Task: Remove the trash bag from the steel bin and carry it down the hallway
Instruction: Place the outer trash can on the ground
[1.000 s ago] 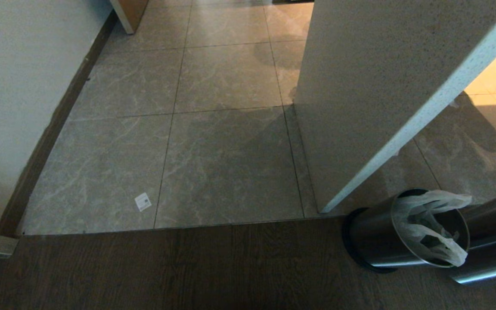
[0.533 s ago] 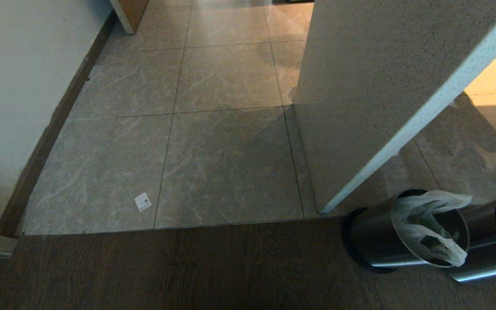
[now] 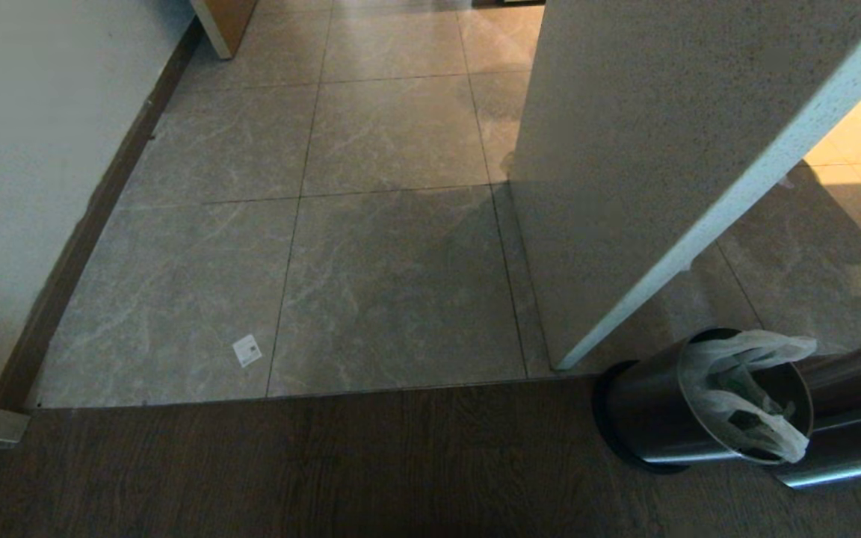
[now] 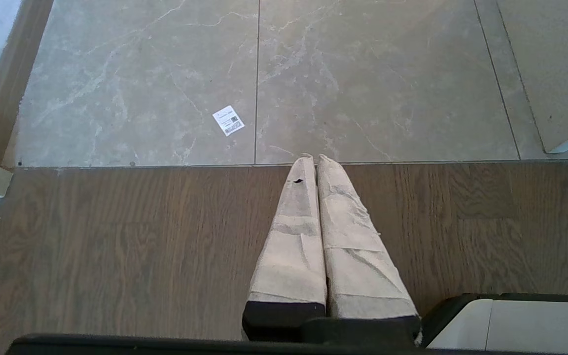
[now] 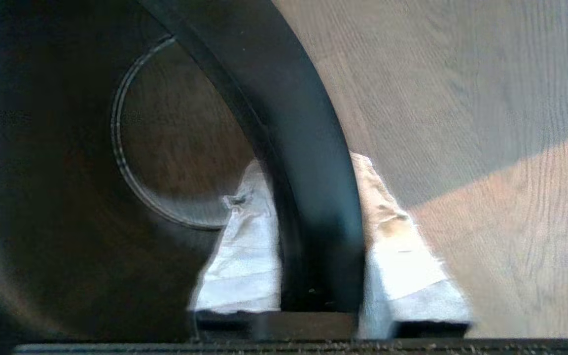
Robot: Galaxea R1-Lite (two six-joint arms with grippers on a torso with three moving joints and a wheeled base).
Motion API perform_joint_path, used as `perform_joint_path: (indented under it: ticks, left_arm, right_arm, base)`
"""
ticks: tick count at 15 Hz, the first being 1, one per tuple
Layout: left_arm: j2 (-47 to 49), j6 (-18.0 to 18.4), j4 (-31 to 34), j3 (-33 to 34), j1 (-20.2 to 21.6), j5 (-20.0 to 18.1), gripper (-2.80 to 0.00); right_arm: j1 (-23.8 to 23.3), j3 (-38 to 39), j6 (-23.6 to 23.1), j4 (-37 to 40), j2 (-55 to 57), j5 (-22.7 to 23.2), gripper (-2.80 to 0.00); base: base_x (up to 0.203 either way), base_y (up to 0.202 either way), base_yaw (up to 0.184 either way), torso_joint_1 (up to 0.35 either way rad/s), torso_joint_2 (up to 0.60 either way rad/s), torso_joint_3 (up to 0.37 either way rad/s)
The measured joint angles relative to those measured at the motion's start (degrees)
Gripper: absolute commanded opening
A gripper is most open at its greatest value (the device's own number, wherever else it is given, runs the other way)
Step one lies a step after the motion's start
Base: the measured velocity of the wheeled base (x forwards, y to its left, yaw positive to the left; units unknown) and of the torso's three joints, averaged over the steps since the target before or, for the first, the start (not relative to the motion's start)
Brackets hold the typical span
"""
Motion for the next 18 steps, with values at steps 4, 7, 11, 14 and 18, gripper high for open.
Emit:
perform_joint_path:
  ticks: [4,7,11,14,18]
  left_arm:
    - [0.00,0.00,-0.02,0.00,-0.02,-0.02,-2.80]
    - [0.00,-0.02,-0.02,0.00,0.00,0.00,-2.80]
    - [0.00,0.00,0.00,0.00,0.00,-0.02,-2.80]
    - [0.00,0.00,0.00,0.00,0.00,-0.02,-2.80]
    - [0.00,0.00,0.00,0.00,0.00,-0.01,-2.80]
  right_arm:
    - [-0.07,-0.46,-0.16,-0.61,-0.46,0.36,0.00]
    - [-0.27,-0.21,-0.21,-0.52,-2.80,0.35,0.00]
    - [-0.77,3.52,0.15,2.69,-9.20,0.28,-2.80]
    - [-0.58,9.46,-2.58,8.64,-16.01,0.34,-2.80]
    - [4.09,18.82,-15.44,14.86,-26.32,0.25,-2.80]
  base:
    - [0.000,0.000,0.000,0.000,0.00,0.000]
    - [0.000,0.000,0.000,0.000,0.00,0.000]
    - [0.000,0.000,0.000,0.000,0.00,0.000]
    - [0.000,0.000,0.000,0.000,0.00,0.000]
    - [0.000,0.000,0.000,0.000,0.00,0.000]
